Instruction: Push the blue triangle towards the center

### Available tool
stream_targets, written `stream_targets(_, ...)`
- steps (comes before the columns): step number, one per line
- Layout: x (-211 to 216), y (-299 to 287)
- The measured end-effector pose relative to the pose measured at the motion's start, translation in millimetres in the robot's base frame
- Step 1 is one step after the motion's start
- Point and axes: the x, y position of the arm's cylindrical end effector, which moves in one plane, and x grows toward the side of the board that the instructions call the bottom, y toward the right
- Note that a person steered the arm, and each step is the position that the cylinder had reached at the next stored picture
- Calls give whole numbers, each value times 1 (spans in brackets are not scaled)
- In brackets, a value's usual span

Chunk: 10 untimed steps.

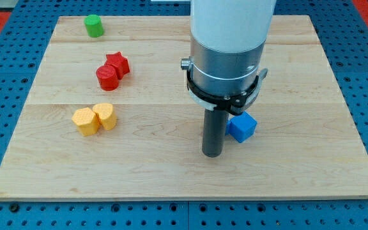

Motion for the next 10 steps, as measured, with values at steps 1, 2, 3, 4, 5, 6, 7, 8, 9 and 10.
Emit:
stream_targets(1, -7, 6)
stream_targets(2, -23, 16)
stream_targets(3, -45, 20)
stream_targets(4, -76, 22)
stream_targets(5, -115, 22)
stream_targets(6, -151, 8)
stream_targets(7, -149, 4)
stream_targets(8, -139, -4)
stream_targets(9, -134, -21)
stream_targets(10, -134, -45)
